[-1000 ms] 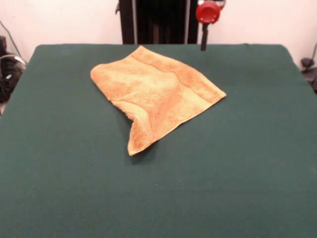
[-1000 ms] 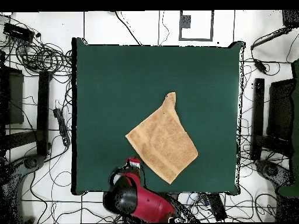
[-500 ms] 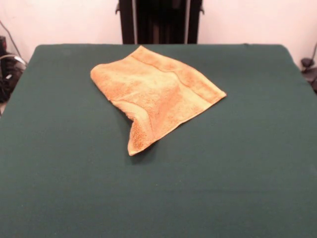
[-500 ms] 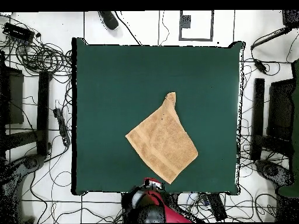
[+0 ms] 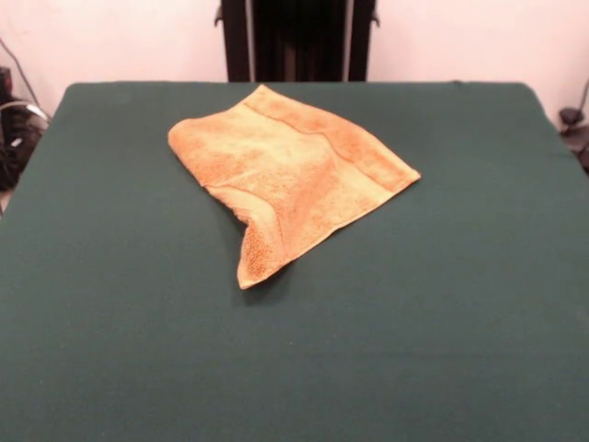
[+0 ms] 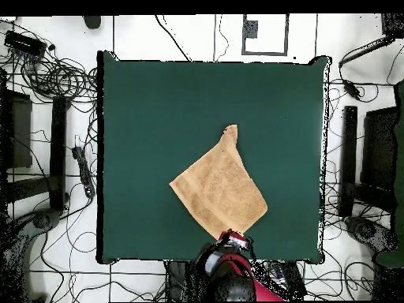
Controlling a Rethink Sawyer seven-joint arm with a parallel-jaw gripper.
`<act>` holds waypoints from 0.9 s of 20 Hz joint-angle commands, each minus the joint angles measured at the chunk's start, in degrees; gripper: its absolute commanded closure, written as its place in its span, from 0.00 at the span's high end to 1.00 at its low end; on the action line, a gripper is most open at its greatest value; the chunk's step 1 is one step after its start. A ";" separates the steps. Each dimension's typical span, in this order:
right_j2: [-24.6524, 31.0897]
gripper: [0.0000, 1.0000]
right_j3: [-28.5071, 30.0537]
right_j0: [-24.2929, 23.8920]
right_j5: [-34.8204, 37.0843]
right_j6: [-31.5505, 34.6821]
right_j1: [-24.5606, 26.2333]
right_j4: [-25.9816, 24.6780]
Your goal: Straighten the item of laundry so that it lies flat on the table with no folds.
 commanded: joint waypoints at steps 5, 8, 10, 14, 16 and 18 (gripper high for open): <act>22.26 1.00 -3.76 -12.64 16.17 -34.88 -6.47 -11.85; 27.19 1.00 -3.89 -14.34 15.74 -36.21 -6.10 -14.94; 29.70 1.00 -4.67 -14.34 15.25 -34.90 -4.46 -15.94; 32.44 1.00 -6.72 -14.33 12.68 -33.96 -0.63 -17.92; 34.26 1.00 -6.66 -15.23 10.14 -33.97 1.46 -18.22; 32.90 1.00 -7.71 -13.78 9.43 -32.15 2.08 -19.56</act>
